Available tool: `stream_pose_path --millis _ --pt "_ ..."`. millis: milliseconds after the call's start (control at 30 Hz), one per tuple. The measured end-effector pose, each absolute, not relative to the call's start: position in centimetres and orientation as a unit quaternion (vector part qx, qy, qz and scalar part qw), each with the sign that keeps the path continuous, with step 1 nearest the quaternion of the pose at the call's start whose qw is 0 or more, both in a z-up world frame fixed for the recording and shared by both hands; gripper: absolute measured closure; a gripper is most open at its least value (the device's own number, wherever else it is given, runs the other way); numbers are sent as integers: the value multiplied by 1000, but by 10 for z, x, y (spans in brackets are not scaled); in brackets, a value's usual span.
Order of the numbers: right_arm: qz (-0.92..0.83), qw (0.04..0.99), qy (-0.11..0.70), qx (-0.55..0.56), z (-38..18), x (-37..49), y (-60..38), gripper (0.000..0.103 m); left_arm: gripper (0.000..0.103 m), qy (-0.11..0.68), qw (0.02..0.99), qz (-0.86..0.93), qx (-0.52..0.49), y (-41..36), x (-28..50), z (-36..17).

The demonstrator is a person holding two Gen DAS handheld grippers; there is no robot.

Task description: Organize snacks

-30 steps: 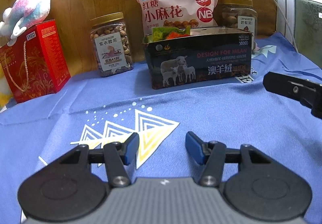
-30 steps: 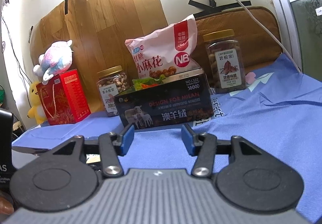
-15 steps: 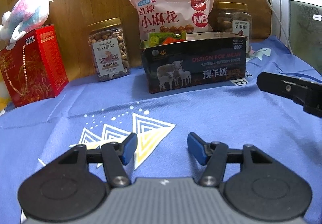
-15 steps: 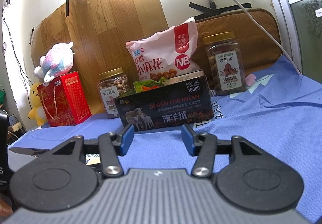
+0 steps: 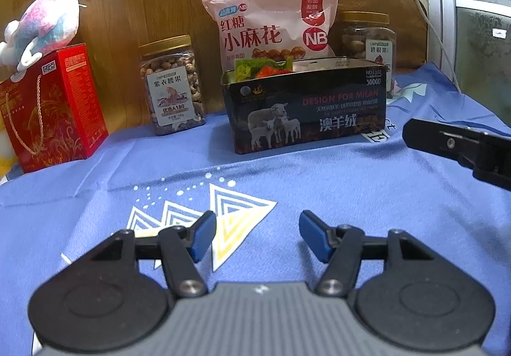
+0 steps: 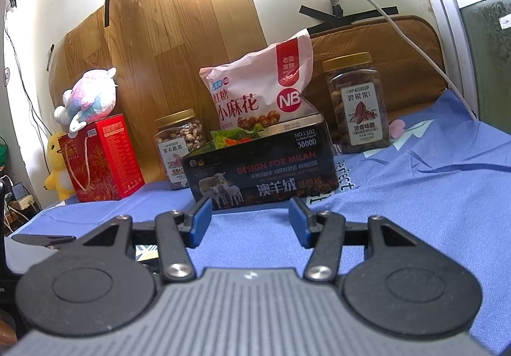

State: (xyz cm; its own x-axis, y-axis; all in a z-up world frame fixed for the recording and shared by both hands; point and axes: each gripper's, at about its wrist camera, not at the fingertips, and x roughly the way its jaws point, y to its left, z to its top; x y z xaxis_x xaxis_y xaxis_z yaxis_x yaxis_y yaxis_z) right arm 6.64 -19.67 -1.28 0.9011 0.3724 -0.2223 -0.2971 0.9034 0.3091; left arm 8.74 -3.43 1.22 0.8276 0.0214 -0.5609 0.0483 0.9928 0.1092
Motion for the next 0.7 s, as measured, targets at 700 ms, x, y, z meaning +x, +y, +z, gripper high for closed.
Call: stream_pose_path --millis 700 --pt "175 965 139 135 -13 67 -198 46 40 279 959 -18 53 -33 82 15"
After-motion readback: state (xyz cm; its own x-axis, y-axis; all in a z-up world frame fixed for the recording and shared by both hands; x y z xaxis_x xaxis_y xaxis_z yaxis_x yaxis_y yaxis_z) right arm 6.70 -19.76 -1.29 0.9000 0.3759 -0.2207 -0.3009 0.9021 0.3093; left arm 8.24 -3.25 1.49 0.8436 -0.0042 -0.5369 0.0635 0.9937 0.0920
